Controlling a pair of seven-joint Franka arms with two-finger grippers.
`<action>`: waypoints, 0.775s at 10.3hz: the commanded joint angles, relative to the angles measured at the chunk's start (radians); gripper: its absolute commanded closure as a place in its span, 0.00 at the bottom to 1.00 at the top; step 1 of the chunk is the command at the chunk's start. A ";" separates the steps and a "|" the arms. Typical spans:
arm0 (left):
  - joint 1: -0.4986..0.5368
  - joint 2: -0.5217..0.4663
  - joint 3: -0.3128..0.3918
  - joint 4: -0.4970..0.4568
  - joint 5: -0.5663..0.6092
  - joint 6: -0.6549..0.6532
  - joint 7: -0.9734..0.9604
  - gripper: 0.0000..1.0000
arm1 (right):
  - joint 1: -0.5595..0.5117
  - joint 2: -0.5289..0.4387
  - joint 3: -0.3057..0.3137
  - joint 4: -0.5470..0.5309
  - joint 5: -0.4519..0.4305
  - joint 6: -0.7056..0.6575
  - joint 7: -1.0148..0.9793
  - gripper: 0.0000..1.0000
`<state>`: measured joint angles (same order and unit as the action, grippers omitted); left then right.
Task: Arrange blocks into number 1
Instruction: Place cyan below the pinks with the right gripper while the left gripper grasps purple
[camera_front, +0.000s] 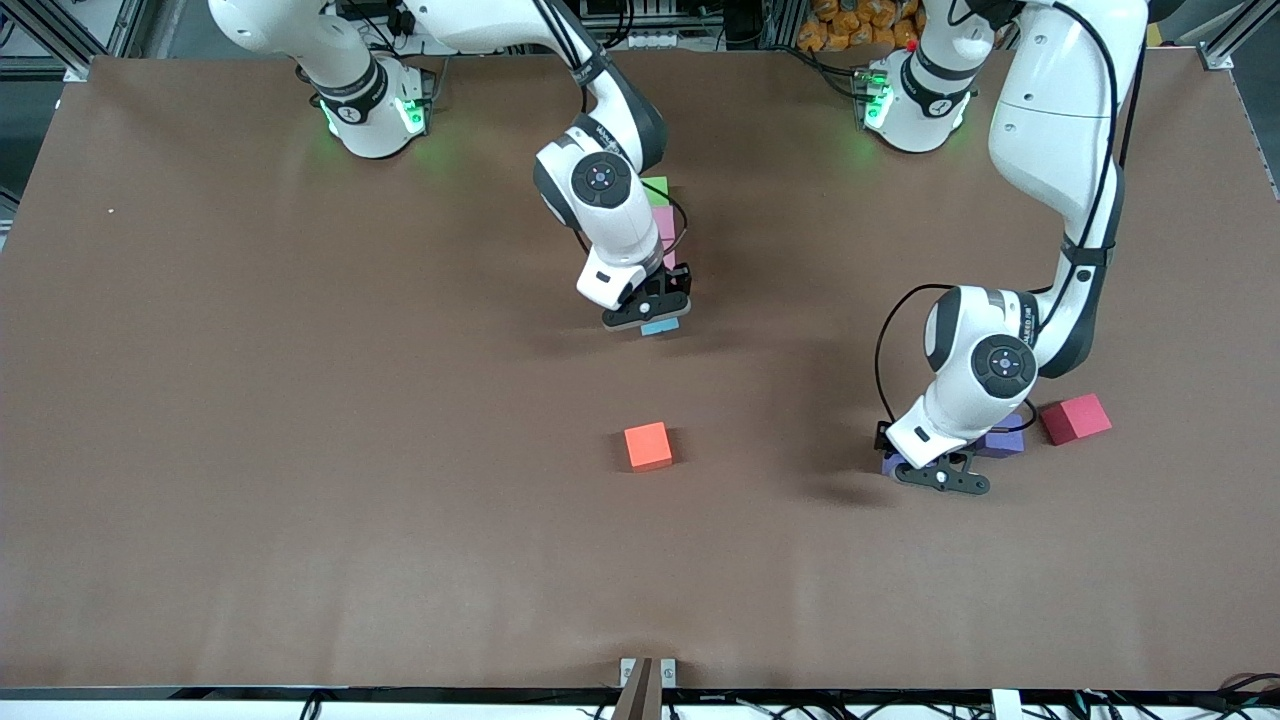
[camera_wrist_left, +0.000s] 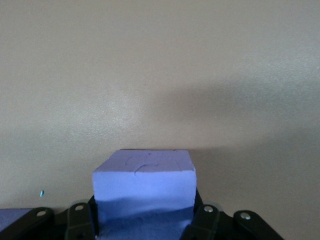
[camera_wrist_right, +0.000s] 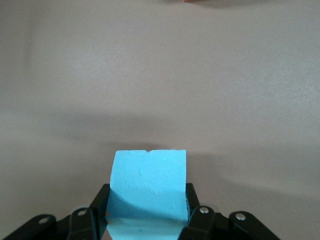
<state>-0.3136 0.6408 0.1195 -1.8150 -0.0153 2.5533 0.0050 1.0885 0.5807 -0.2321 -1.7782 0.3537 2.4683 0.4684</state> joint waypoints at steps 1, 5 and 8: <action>-0.042 -0.079 0.008 -0.052 -0.031 -0.016 0.001 1.00 | 0.019 0.027 -0.013 0.031 0.019 -0.002 0.041 0.38; -0.071 -0.180 -0.014 -0.075 -0.029 -0.175 0.000 1.00 | 0.011 0.022 -0.013 0.031 0.092 -0.035 0.134 0.38; -0.074 -0.187 -0.031 -0.075 -0.028 -0.209 -0.003 1.00 | -0.010 0.014 -0.016 0.057 0.145 -0.138 0.134 0.38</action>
<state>-0.3838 0.4750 0.0877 -1.8655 -0.0218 2.3508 -0.0006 1.0911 0.5896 -0.2422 -1.7566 0.4619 2.3904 0.5874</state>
